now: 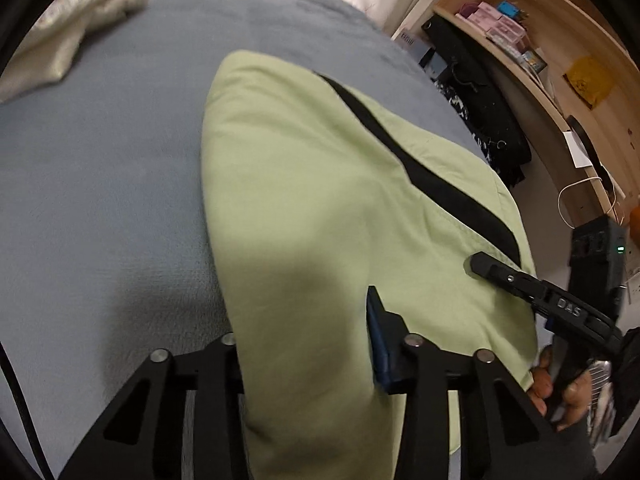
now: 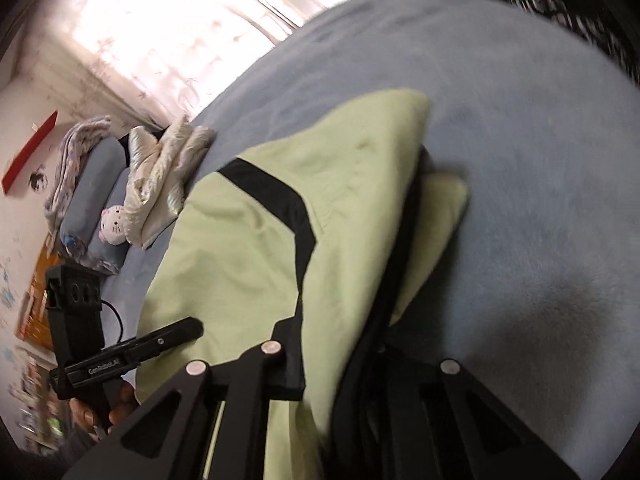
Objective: Fold large clothes
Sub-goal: 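Grasp the green bundle with both tools and lift it off the bed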
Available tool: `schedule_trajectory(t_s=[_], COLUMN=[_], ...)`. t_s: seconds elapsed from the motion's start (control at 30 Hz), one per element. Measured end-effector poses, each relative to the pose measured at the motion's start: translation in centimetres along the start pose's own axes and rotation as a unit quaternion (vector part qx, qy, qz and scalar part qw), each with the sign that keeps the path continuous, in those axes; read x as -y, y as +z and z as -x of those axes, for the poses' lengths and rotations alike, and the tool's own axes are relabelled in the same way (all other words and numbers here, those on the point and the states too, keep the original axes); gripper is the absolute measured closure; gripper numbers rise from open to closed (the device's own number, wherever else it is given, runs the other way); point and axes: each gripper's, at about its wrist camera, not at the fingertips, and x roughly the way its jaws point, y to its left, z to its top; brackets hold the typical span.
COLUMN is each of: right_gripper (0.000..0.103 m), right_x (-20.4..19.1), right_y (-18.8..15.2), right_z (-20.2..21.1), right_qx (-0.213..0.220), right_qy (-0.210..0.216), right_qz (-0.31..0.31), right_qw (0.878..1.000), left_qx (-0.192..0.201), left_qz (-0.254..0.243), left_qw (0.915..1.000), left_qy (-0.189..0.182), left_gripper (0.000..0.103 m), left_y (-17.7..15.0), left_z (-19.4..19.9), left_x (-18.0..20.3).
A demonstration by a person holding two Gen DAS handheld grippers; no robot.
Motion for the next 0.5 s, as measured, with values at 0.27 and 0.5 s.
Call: schedule_trajectory(t_s=[0.27, 0.5], right_gripper=[0.093, 0.094], right_x=[-6.3, -13.8], right_y=[-2.0, -2.1], right_z=[2.7, 1.8], right_qx=[0.005, -0.006], right_qy=[-0.014, 0.033], right_qz=[0.047, 0.067], right_qw=[0.999, 0.997], left_qx=[0.034, 0.059], left_qz=[-0.046, -0.025], left_qw=[0.9978, 0.9963], left_qy=[0.033, 0.057], left_gripper=[0.071, 0.071], left_y=[-1.7, -1.4], left_z=[5.9, 14.6], left_x=[1.5, -3.3])
